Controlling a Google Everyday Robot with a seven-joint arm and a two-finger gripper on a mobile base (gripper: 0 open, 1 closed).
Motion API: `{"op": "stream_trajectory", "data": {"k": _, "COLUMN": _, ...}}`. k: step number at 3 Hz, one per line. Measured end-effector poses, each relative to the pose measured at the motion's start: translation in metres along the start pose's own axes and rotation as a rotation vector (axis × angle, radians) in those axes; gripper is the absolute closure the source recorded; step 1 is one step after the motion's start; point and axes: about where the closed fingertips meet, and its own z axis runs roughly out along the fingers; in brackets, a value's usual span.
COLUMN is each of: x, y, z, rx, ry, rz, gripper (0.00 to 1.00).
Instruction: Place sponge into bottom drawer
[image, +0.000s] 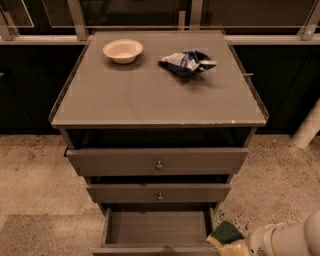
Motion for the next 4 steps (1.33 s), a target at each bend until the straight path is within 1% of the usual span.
{"op": "stream_trajectory", "data": {"k": 1, "x": 0.043, "y": -0.022, "z": 0.056, "rx": 0.007, "ry": 0.018, "rz": 0.129, "gripper": 1.00}}
{"op": "stream_trajectory", "data": {"k": 2, "x": 0.047, "y": -0.040, "z": 0.099, "rx": 0.011, "ry": 0.009, "rz": 0.157, "gripper": 1.00}}
{"op": "stream_trajectory", "data": {"k": 3, "x": 0.032, "y": -0.042, "z": 0.127, "rx": 0.001, "ry": 0.033, "rz": 0.108, "gripper": 1.00}}
{"op": "stream_trajectory", "data": {"k": 4, "x": 0.032, "y": -0.042, "z": 0.126, "rx": 0.001, "ry": 0.033, "rz": 0.108, "gripper": 1.00}}
